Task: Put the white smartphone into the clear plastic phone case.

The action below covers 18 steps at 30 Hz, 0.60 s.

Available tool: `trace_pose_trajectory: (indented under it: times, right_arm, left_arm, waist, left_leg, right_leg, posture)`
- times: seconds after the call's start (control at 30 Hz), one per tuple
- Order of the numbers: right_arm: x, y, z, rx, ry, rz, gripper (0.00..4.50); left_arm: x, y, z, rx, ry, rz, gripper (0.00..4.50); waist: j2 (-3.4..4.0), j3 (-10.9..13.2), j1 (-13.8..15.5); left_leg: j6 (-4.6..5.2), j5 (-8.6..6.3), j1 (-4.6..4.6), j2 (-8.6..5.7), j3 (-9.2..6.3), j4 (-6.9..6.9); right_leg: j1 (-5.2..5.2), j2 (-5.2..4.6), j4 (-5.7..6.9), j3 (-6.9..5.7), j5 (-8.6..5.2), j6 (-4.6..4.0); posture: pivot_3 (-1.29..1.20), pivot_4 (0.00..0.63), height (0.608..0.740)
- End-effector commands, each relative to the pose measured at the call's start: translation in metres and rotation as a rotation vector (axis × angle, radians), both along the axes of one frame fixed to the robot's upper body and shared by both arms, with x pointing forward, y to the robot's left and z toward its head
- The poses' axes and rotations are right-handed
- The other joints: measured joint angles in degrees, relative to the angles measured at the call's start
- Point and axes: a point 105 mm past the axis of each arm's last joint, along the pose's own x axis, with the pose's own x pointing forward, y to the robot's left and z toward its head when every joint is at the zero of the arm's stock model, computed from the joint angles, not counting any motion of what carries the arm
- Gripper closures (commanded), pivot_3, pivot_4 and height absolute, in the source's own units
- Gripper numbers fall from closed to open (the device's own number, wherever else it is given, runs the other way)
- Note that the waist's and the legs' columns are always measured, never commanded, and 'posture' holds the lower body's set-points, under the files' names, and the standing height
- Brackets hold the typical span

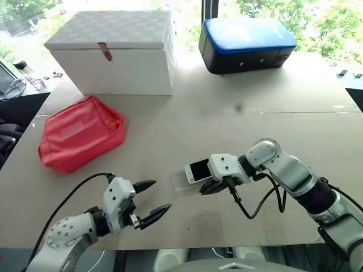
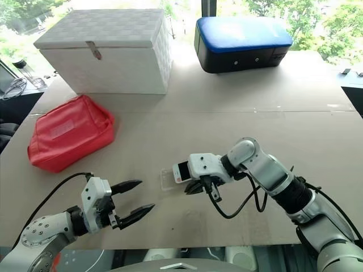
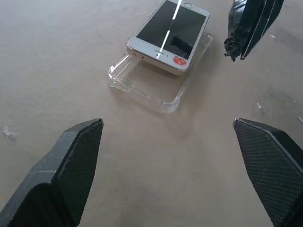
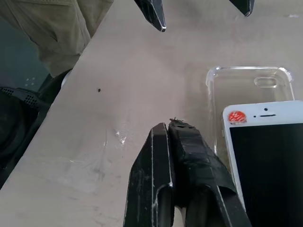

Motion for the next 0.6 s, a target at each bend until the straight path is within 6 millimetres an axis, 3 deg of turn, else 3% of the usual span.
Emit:
trace_pose_trajectory:
  times: [0.03,0.2,0.33,0.6]
  right_arm:
    - [-0.005,0.009,-0.002,0.026,-0.014,0.004,4.43]
    - [-0.01,0.018,-0.011,0.038,-0.02,-0.034,4.43]
    - [0.001,0.025,-0.019,0.052,-0.057,-0.136,4.43]
    - [0.035,0.018,-0.023,0.042,-0.151,-0.255,4.43]
  left_arm:
    - [-0.002,0.0,0.012,0.009,-0.035,-0.019,0.0]
    - [-0.003,0.008,0.018,0.014,-0.035,-0.017,0.0]
    - [0.001,0.013,0.022,0.017,-0.045,-0.012,0.0]
    - [0.012,0.015,0.026,0.018,-0.08,-0.002,0.0]
  waist:
    - [0.0,0.0,0.0]
    - [-0.02,0.0,0.0]
    - [-0.01,0.0,0.0]
    - [-0.02,0.0,0.0]
  left_leg:
    - [0.0,0.0,0.0,0.0,0.0,0.0]
    - [0.0,0.0,-0.01,0.0,0.01,0.0]
    - [-0.05,-0.02,0.0,0.0,-0.01,0.0]
    - [-0.04,0.02,0.07,-0.01,0.02,0.0]
  right_leg:
    - [0.0,0.0,0.01,0.0,0.0,0.0]
    - [-0.01,0.0,0.01,0.0,0.0,0.0]
    - [-0.01,0.01,0.02,-0.02,0.0,0.0]
    - [0.0,0.08,0.07,-0.03,0.0,0.01]
  posture:
    - [0.0,0.15,0.74]
    - [0.0,0.15,0.74]
    - [0.0,0.15,0.74]
    - [0.0,0.15,0.74]
